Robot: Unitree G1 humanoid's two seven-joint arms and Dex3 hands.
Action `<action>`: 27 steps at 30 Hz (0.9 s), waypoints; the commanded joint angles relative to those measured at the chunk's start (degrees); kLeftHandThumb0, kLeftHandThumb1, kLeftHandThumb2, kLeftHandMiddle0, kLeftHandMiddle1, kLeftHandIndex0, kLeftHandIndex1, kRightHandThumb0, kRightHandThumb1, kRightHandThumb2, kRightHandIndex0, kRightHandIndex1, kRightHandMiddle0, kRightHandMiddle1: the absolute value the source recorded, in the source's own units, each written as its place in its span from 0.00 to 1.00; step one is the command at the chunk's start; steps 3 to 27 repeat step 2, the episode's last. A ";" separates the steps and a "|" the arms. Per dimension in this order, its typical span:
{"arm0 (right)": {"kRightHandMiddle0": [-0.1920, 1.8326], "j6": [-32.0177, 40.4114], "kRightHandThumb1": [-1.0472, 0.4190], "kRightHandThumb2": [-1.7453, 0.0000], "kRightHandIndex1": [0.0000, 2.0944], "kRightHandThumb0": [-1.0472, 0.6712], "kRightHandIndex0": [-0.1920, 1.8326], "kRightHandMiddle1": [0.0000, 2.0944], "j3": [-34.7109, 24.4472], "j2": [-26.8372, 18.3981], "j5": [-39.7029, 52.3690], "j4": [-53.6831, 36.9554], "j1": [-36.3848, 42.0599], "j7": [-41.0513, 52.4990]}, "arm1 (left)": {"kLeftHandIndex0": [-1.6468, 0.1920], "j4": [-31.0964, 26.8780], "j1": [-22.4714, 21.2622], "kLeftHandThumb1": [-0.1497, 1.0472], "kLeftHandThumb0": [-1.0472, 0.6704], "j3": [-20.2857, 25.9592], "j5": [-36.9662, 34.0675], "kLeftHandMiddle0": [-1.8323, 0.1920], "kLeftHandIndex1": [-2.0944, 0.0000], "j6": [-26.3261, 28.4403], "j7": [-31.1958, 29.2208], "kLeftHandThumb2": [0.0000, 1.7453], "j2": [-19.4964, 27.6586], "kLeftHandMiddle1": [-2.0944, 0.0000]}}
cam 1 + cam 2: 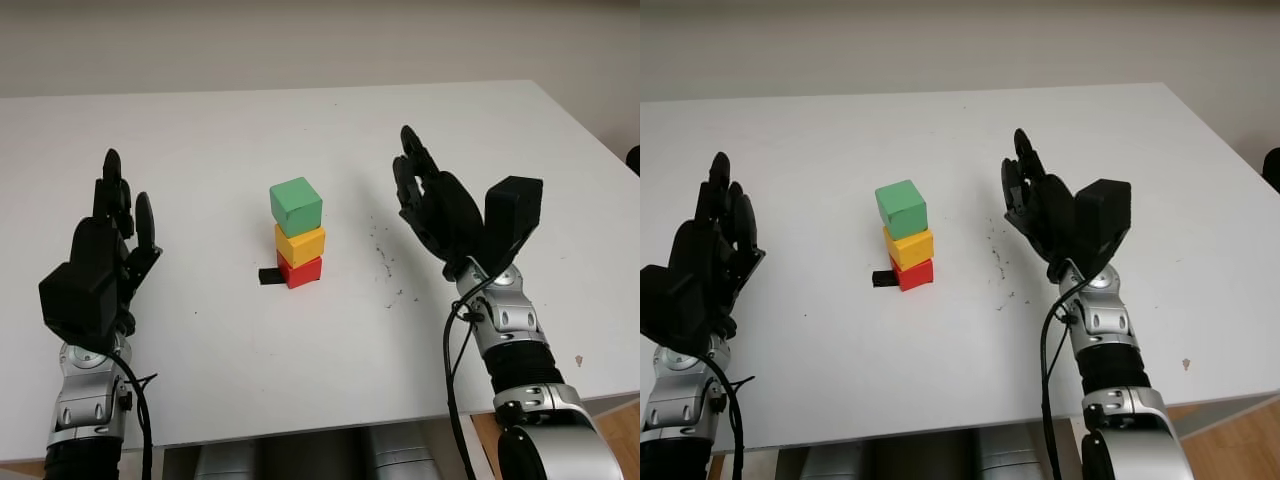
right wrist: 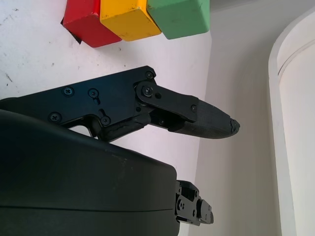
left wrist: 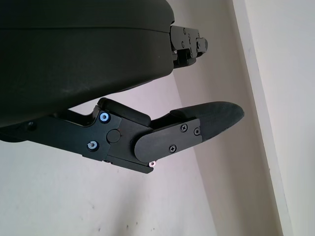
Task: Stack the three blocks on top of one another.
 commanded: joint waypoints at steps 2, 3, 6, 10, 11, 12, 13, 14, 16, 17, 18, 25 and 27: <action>0.00 -0.83 0.00 0.59 0.00 0.22 0.00 0.00 -0.50 0.49 0.41 -0.50 -0.48 -0.28 | 0.92 0.14 -0.26 1.00 0.20 -0.66 0.22 0.93 0.97 -1.18 0.89 0.42 -0.58 0.97; 0.00 -0.83 0.00 0.59 0.00 0.22 0.00 0.00 -0.50 0.49 0.41 -0.50 -0.48 -0.28 | 0.92 0.14 -0.26 1.00 0.20 -0.66 0.22 0.93 0.97 -1.18 0.89 0.42 -0.58 0.97; 0.00 -0.83 0.00 0.59 0.00 0.22 0.00 0.00 -0.50 0.49 0.41 -0.50 -0.48 -0.28 | 0.92 0.14 -0.26 1.00 0.20 -0.66 0.22 0.93 0.97 -1.18 0.89 0.42 -0.58 0.97; 0.00 -0.83 0.00 0.59 0.00 0.22 0.00 0.00 -0.50 0.49 0.41 -0.50 -0.48 -0.28 | 0.92 0.14 -0.26 1.00 0.20 -0.66 0.22 0.93 0.97 -1.18 0.89 0.42 -0.58 0.97; 0.00 -0.83 0.00 0.59 0.00 0.22 0.00 0.00 -0.50 0.49 0.41 -0.50 -0.48 -0.28 | 0.92 0.14 -0.26 1.00 0.20 -0.66 0.22 0.93 0.97 -1.18 0.89 0.42 -0.58 0.97; 0.00 -0.83 0.00 0.59 0.00 0.22 0.00 0.00 -0.50 0.49 0.41 -0.50 -0.48 -0.28 | 0.92 0.14 -0.26 1.00 0.20 -0.66 0.22 0.93 0.97 -1.18 0.89 0.42 -0.58 0.97; 0.00 -0.83 0.00 0.59 0.00 0.22 0.00 0.00 -0.50 0.49 0.41 -0.50 -0.48 -0.28 | 0.92 0.14 -0.26 1.00 0.20 -0.66 0.22 0.93 0.97 -1.18 0.89 0.42 -0.58 0.97; 0.00 -0.83 0.00 0.59 0.00 0.22 0.00 0.00 -0.50 0.49 0.41 -0.50 -0.48 -0.28 | 0.92 0.14 -0.26 1.00 0.20 -0.66 0.22 0.93 0.97 -1.18 0.89 0.42 -0.58 0.97; 0.00 -0.83 0.00 0.59 0.00 0.22 0.00 0.00 -0.50 0.49 0.41 -0.50 -0.48 -0.28 | 0.92 0.14 -0.26 1.00 0.20 -0.66 0.22 0.93 0.97 -1.18 0.89 0.42 -0.58 0.97; 0.00 -0.83 0.00 0.59 0.00 0.22 0.00 0.00 -0.50 0.49 0.41 -0.50 -0.48 -0.28 | 0.92 0.14 -0.26 1.00 0.20 -0.66 0.22 0.93 0.97 -1.18 0.89 0.42 -0.58 0.97; 0.00 -0.83 0.00 0.59 0.00 0.22 0.00 0.00 -0.50 0.49 0.41 -0.50 -0.48 -0.28 | 0.92 0.14 -0.26 1.00 0.20 -0.66 0.22 0.93 0.97 -1.18 0.89 0.42 -0.58 0.97; 0.00 -0.83 0.00 0.59 0.00 0.22 0.00 0.00 -0.50 0.49 0.41 -0.50 -0.48 -0.28 | 0.92 0.14 -0.26 1.00 0.20 -0.66 0.22 0.93 0.97 -1.18 0.89 0.42 -0.58 0.97; 0.00 -0.83 0.00 0.59 0.00 0.22 0.00 0.00 -0.50 0.49 0.41 -0.50 -0.48 -0.28 | 0.92 0.14 -0.26 1.00 0.20 -0.66 0.22 0.93 0.97 -1.18 0.89 0.42 -0.58 0.97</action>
